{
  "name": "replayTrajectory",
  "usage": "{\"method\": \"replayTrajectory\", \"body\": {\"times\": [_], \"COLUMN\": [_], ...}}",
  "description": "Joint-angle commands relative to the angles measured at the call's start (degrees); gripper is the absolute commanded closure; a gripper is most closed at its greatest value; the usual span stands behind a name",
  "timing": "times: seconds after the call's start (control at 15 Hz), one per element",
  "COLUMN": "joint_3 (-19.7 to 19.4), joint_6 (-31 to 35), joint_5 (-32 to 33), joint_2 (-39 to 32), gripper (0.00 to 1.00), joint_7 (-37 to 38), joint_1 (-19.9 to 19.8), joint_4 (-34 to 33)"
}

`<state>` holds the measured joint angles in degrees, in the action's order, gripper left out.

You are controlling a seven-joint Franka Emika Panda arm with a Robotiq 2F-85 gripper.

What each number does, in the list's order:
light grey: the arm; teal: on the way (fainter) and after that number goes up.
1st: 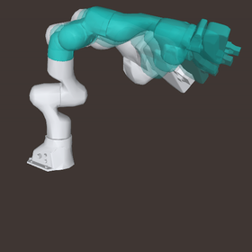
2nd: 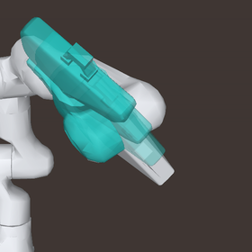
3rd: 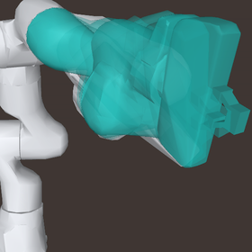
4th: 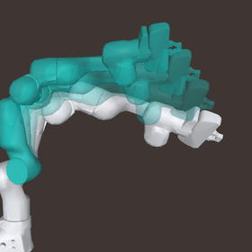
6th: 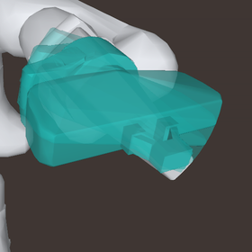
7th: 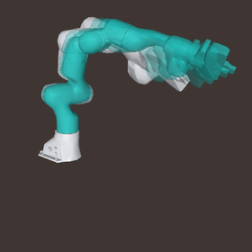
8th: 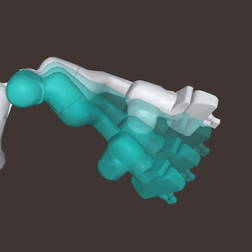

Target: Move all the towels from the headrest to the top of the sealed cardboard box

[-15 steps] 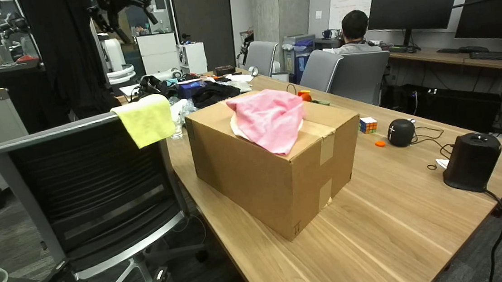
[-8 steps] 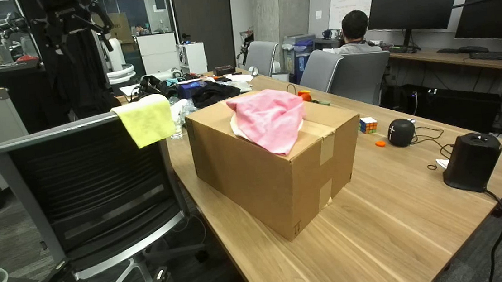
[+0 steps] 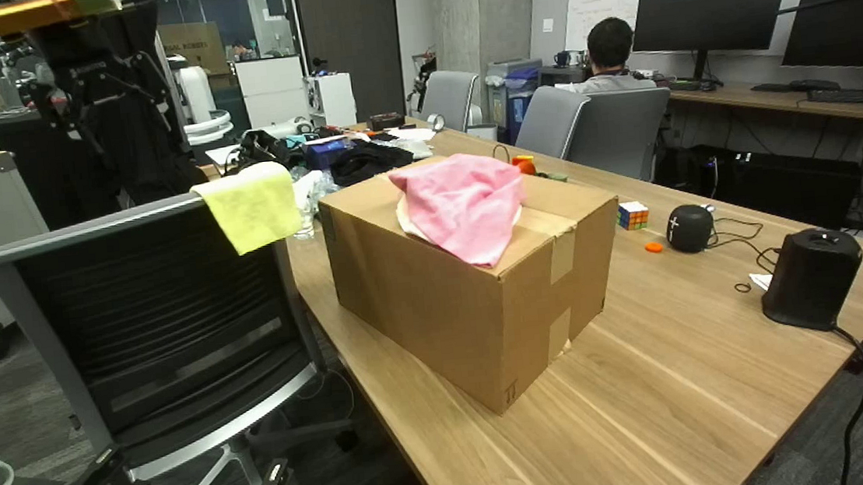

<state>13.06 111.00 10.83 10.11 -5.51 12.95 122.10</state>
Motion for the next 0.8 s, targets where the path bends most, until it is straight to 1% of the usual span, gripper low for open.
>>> {"method": "replayTrajectory", "body": {"times": [0.0, 0.47, 0.73], "joint_3": [0.9, 1.2, 1.3], "joint_6": [5.3, 12.2, 14.3], "joint_5": [2.5, 7.7, 9.7], "joint_2": [-1.1, -4.9, -7.0], "gripper": [0.00, 0.00, 0.00], "joint_7": [2.7, 10.6, 14.6], "joint_1": [0.0, -0.2, 0.1], "joint_4": [1.9, 3.4, 3.2]}}
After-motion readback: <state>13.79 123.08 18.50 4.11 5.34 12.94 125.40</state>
